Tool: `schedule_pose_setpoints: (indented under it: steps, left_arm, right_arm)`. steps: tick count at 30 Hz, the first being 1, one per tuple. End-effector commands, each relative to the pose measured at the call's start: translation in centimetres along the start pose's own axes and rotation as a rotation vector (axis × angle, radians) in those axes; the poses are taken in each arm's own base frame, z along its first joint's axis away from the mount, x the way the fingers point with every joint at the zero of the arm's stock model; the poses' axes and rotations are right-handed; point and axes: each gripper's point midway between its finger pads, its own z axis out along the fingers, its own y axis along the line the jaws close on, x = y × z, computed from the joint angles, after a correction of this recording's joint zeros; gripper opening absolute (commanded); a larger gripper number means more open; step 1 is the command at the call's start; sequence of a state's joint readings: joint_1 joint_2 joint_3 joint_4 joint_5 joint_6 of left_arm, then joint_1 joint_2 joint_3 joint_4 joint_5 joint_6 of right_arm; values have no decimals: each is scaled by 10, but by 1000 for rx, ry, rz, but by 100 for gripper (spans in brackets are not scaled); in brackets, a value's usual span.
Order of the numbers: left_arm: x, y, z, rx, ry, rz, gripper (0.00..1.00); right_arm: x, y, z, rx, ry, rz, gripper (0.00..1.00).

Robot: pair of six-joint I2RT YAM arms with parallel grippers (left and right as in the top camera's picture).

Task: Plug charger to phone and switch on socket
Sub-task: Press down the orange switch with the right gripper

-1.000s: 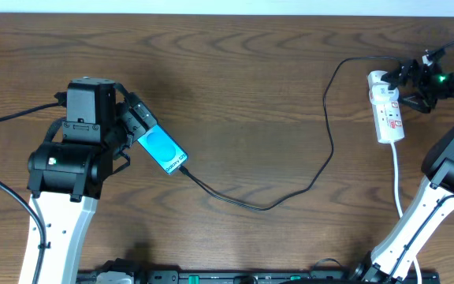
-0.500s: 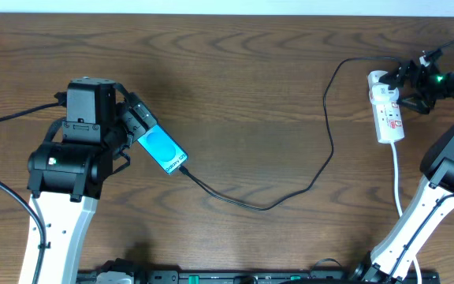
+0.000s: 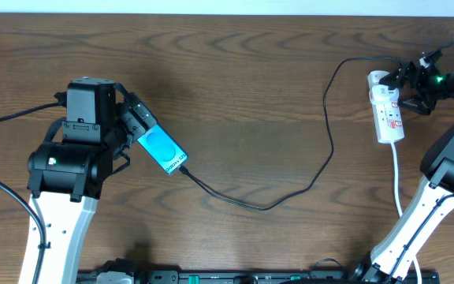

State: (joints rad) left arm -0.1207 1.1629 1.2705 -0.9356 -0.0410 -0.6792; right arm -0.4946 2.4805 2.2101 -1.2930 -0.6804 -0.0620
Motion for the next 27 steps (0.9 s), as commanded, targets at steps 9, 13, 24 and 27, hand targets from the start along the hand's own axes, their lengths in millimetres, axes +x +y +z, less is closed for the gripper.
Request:
schedule_pose_setpoints:
  steps: [9, 13, 24, 27]
  left_arm:
    - [-9, -2, -9, 3, -38, 10, 98]
    - [-9, -2, -9, 3, -38, 10, 98]
    - [-9, -2, -9, 3, -38, 10, 98]
    - [-9, -2, -9, 3, -38, 10, 98]
  right_arm:
    - [1, 13, 17, 0, 24, -32, 99]
    - [1, 13, 17, -1, 24, -31, 99]
    - [1, 7, 17, 30, 27, -29, 99]
    - [3, 3, 17, 53, 34, -25, 99]
